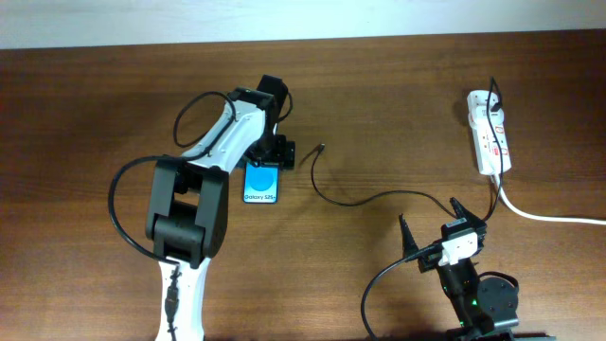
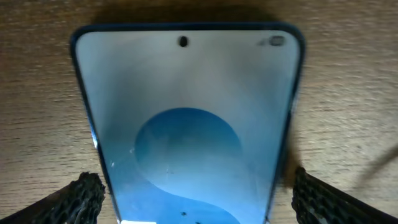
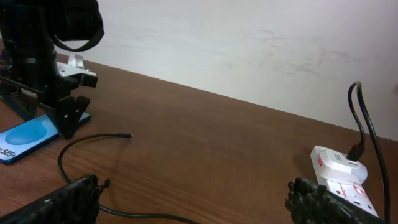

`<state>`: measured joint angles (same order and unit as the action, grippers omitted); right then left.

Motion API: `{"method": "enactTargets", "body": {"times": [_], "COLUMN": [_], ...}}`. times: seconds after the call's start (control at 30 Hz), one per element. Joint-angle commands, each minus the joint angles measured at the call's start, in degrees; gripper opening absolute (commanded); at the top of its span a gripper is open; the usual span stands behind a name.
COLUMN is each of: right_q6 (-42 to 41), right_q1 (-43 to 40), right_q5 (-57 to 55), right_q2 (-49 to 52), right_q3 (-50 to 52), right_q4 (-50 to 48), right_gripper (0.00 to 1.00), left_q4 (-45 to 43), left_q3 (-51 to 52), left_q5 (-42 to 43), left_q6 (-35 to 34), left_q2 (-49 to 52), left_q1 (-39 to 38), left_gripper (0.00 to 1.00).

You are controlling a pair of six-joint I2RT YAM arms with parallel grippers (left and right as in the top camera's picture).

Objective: Plug charger to phone and switch on socket
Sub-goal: 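Move the left gripper over the Galaxy S25+ phone and lower, then close the left gripper on the phone's top edge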

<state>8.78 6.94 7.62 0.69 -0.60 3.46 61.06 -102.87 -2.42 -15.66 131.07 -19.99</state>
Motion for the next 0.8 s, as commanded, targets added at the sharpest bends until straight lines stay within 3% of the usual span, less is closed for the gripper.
{"method": "enactTargets", "body": {"times": [0.0, 0.77], "right_q6": [-0.68, -0.68], "right_q1": [-0.22, -0.22], "right_q5": [0.76, 0.76], "right_q2": [-0.48, -0.48], "right_q3": [0.28, 0.28], "right_q4": [0.24, 0.24], "right_gripper": [0.98, 0.98], "left_q4": [0.26, -0.04], "left_q3": [-0.13, 1.75], "left_q5": [-0.61, -0.46], "left_q6": [-0.15, -0.13], "left_q2": [0.39, 0.46], "left_q1": [-0.11, -0.09], "left_gripper": [1.0, 0.99]}}
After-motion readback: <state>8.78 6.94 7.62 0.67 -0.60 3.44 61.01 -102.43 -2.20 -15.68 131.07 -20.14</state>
